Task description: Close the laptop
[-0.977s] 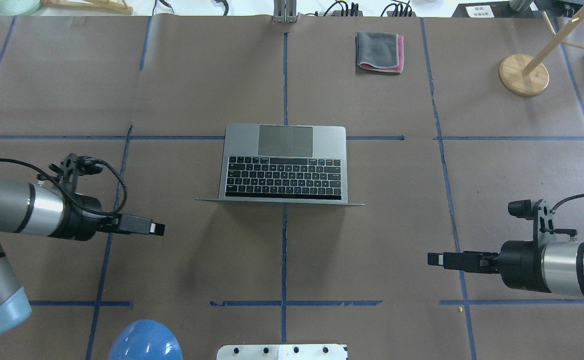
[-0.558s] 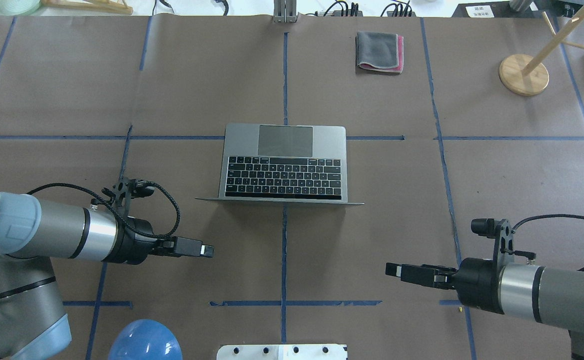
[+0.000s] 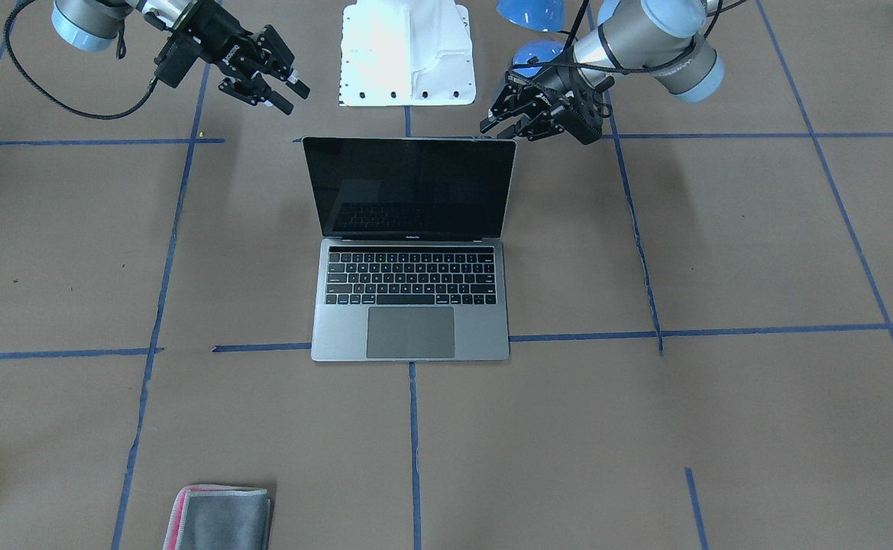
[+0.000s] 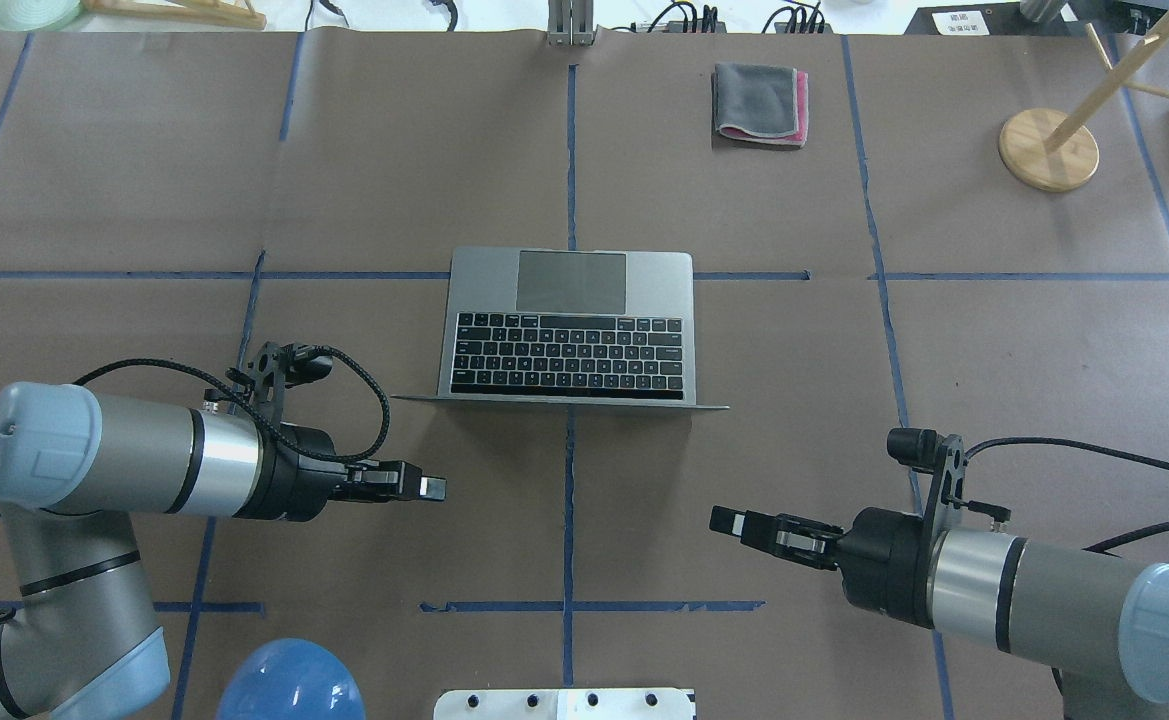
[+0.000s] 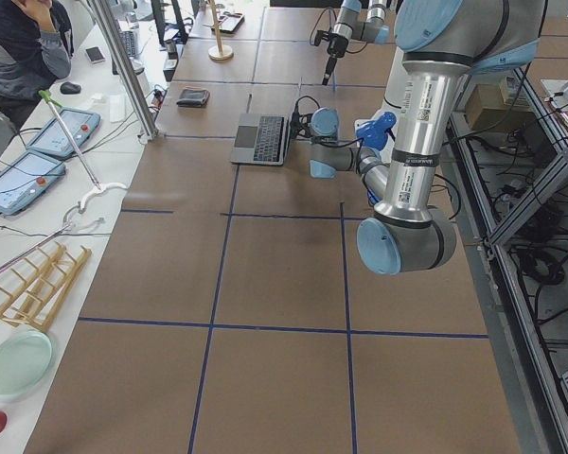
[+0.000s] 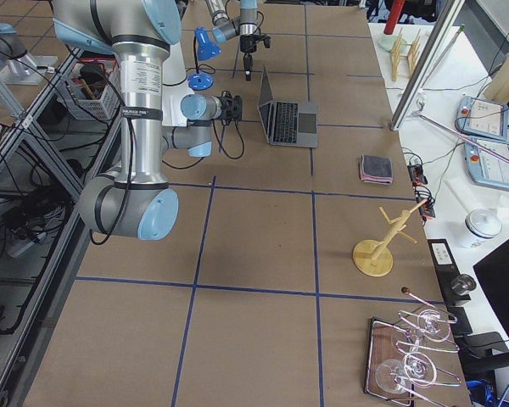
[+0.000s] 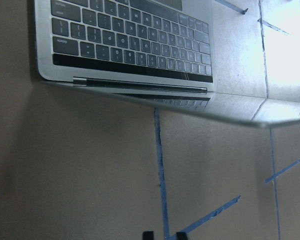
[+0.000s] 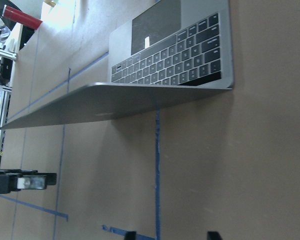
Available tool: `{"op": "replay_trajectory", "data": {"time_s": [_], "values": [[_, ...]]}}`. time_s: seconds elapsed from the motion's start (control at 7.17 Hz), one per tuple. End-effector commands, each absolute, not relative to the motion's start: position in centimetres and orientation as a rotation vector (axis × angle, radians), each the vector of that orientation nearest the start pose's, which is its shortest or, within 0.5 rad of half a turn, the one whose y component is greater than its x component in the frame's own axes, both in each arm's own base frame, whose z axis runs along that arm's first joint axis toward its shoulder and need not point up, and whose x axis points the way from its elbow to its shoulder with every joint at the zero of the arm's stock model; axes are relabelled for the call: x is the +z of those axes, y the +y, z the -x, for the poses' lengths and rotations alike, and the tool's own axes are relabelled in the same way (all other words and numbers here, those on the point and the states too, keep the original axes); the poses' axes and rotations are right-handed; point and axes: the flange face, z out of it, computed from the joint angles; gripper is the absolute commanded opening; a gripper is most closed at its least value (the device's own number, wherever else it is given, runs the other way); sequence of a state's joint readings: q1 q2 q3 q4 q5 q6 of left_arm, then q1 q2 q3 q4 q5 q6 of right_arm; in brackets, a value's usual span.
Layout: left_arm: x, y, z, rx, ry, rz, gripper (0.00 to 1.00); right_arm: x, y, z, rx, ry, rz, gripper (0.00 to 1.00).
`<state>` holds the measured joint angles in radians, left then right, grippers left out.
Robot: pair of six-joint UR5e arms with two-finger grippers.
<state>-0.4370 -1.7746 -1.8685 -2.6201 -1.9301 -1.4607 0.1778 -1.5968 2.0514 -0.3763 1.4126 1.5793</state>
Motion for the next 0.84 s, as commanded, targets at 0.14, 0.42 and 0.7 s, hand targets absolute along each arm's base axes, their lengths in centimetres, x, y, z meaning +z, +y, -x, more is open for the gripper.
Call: {"op": "replay_trajectory", "data": {"time_s": [0.14, 0.42, 0.7], "values": [[28.9, -31.7, -43.2, -0.012, 1.551, -0.163, 0.00, 29.5, -23.4, 40.8, 0.293, -1.615, -0.282, 0.02], [29.2, -32.7, -43.0, -0.057, 1.534, -0.202, 0.00, 27.5, -26.0, 41.9, 0.328, -1.547, -0.316, 0.01], [29.6, -34.2, -42.1, -0.087, 1.520, -0.223, 0.00, 26.6, -27.6, 42.5, 0.351, -1.488, -0.334, 0.01]]}}
